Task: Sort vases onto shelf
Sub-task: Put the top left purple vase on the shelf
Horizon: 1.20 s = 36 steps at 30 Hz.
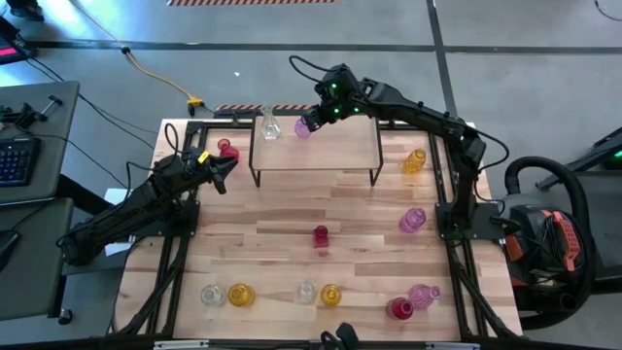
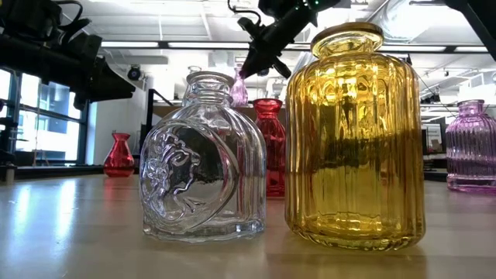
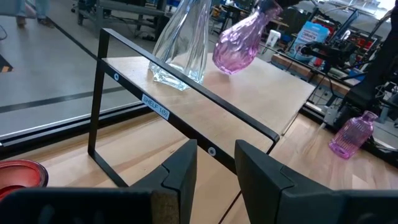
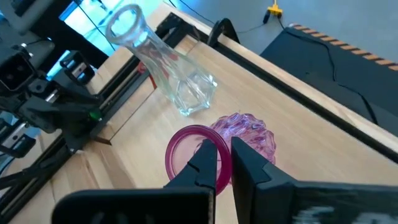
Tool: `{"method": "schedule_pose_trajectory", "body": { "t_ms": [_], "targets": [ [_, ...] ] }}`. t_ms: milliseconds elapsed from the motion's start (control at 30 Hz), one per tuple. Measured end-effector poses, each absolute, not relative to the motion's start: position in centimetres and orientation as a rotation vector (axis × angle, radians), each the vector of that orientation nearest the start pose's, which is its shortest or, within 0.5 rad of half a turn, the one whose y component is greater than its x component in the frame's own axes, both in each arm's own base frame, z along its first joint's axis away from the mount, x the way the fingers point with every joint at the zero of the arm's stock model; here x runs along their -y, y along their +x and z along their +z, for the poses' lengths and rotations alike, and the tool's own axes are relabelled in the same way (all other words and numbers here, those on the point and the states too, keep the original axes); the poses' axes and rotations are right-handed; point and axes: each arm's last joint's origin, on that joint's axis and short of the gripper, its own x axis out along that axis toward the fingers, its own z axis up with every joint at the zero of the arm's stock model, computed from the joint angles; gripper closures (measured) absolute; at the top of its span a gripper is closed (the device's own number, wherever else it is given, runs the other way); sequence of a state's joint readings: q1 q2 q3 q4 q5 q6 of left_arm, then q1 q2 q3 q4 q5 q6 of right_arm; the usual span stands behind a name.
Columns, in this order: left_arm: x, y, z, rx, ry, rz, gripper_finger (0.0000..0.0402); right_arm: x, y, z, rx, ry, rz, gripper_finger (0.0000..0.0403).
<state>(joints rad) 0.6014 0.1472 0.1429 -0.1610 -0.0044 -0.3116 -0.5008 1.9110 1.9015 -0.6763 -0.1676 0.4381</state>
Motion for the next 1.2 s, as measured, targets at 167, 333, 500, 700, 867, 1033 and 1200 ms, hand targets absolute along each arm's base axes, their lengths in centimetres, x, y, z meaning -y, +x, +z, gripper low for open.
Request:
{"method": "schedule_pose_trajectory", "body": {
  "t_ms": [167, 333, 500, 700, 867, 1033, 1200],
  "targets": [
    [-5.64, 8.20, 18.52, -0.065, -0.351, 0.625, 0.0300, 20.14, 37.78, 34.90, -0.579, 0.629, -0.456, 0.0400],
    [-5.64, 8.20, 18.52, -0.065, -0.351, 0.625, 0.0300, 20.13, 37.80, 34.91, -0.579, 0.623, -0.452, 0.0400],
    [-5.64, 8.20, 18.52, -0.066, -0.351, 0.625, 0.0300, 20.34, 37.70, 34.93, -0.574, 0.636, -0.455, 0.0400],
    [-5.64, 8.20, 18.52, -0.065, -0.351, 0.625, 0.0300, 20.53, 37.60, 34.94, -0.571, 0.638, -0.457, 0.0400],
    [-5.64, 8.20, 18.52, -0.065, -0.351, 0.625, 0.0300, 20.51, 37.62, 34.95, -0.571, 0.631, -0.460, 0.0400],
    [-5.64, 8.20, 18.52, -0.065, -0.351, 0.625, 0.0300, 20.53, 37.64, 34.97, -0.567, 0.631, -0.458, 0.0398],
    [-5.64, 8.20, 18.52, -0.065, -0.351, 0.625, 0.0300, 20.53, 37.64, 34.97, -0.568, 0.631, -0.457, 0.0393]
  ]
}}
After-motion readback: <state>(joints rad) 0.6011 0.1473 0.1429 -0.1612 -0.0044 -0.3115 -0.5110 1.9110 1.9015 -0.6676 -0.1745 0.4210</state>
